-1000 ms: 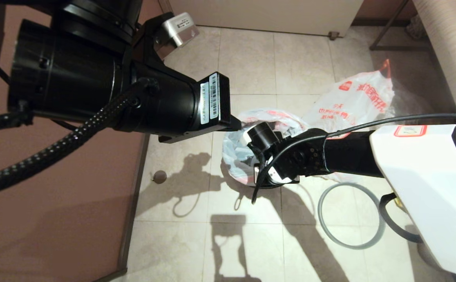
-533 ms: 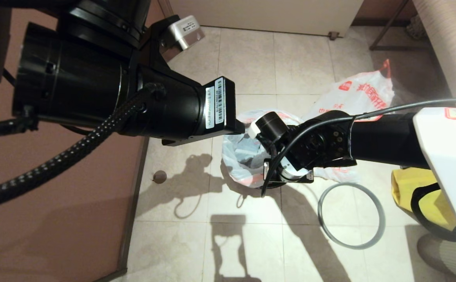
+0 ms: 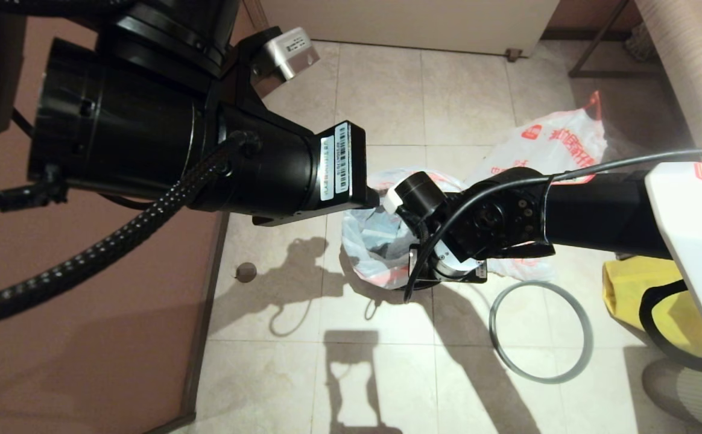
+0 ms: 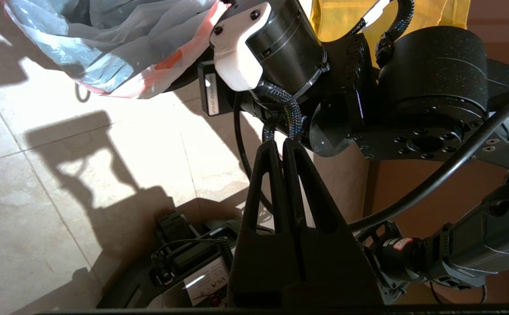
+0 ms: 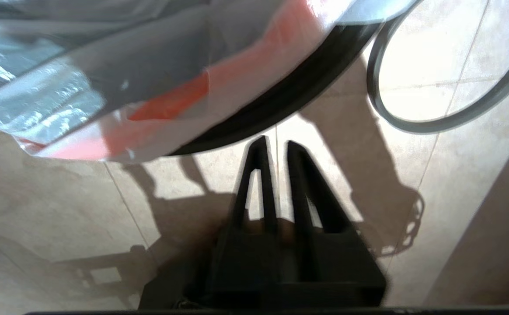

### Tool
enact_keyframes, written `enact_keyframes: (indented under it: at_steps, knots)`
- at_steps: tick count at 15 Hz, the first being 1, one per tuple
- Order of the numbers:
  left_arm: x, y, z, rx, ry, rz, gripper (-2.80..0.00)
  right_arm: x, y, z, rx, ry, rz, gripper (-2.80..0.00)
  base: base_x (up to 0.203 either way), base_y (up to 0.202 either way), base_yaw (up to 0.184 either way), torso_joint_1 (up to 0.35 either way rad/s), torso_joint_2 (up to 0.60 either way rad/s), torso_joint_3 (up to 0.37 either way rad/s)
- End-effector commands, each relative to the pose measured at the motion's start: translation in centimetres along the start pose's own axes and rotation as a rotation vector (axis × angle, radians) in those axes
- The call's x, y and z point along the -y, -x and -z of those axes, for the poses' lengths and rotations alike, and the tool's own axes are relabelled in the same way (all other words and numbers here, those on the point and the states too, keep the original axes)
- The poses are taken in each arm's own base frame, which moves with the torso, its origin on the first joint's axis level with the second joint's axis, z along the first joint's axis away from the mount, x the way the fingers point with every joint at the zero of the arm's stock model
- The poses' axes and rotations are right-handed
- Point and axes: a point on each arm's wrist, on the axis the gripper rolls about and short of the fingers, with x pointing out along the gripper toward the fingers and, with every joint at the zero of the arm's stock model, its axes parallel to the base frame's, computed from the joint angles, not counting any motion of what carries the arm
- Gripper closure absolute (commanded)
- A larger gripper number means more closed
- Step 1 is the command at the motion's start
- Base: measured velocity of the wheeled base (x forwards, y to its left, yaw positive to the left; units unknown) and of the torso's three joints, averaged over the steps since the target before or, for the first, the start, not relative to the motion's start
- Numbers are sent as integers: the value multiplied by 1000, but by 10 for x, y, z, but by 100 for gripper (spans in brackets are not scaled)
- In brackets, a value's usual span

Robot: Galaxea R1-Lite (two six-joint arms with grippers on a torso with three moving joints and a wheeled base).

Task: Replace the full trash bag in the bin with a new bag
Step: Put the new garbage bag on the trash can

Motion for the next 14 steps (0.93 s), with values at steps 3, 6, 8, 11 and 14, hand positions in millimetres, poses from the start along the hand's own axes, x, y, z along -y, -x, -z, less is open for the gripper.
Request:
enact_keyframes:
  at_steps: [3, 6, 8, 11, 14]
  knots:
    - [1, 1, 1, -2, 1, 0, 0, -5, -2, -5, 48, -43, -37, -280, 0, 0, 0, 0, 0, 0]
    - [1, 1, 1, -2, 1, 0, 0, -10, -18, 0, 42, -58, -32, -280, 0, 0, 0, 0, 0, 0]
    - [1, -1, 1, -7, 0, 0, 0, -7, -39, -2, 43, -79, -9, -280, 0, 0, 0, 0, 0, 0]
    - [3, -5, 2, -7, -2, 4, 0, -7, -44, -7, 76, -91, -24, -280, 0, 0, 0, 0, 0, 0]
    - [3, -12, 3, -10, -4, -8, 0, -10, -38, -15, 128, -61, -60, 0, 0, 0, 0, 0, 0, 0]
